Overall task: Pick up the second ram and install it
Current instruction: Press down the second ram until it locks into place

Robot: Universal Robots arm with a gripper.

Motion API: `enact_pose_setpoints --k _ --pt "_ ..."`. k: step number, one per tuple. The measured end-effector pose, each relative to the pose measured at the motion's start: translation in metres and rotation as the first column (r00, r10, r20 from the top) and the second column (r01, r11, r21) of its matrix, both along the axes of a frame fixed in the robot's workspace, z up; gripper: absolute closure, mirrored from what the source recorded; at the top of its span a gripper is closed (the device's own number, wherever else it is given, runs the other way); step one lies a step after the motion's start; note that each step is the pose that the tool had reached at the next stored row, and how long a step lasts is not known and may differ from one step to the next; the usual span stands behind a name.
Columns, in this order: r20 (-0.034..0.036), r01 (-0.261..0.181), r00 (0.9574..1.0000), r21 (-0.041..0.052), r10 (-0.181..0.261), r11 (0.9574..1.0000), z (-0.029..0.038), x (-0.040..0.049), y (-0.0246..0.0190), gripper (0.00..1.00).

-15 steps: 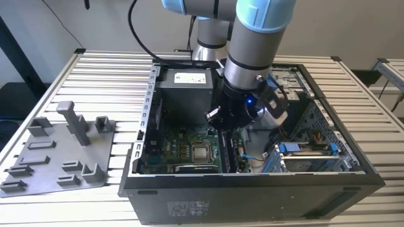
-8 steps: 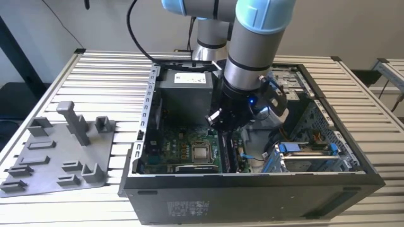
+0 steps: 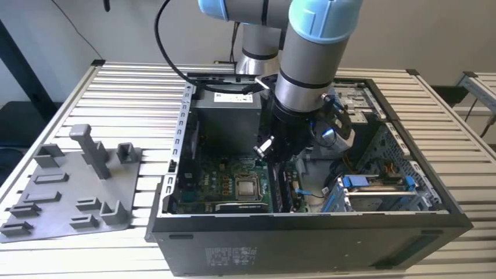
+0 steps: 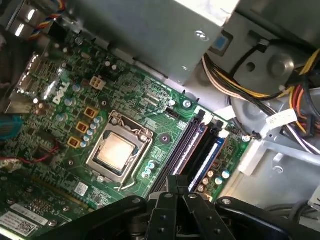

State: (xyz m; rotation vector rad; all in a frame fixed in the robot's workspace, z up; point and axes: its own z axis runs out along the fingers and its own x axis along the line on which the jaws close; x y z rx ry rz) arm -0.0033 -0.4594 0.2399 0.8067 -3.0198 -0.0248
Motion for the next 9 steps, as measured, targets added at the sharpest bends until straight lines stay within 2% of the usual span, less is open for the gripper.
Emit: enact_pose_setpoints --k 6,9 --pt "0.0017 -0.074 0.9973 -0.0001 0.074 0.9973 -0.0013 -0.0007 0.0000 0.89" --pt "0.0042 -0.096 0.9954 -0.0004 0.096 0.9954 -0.0013 -0.0025 0.0000 0.89"
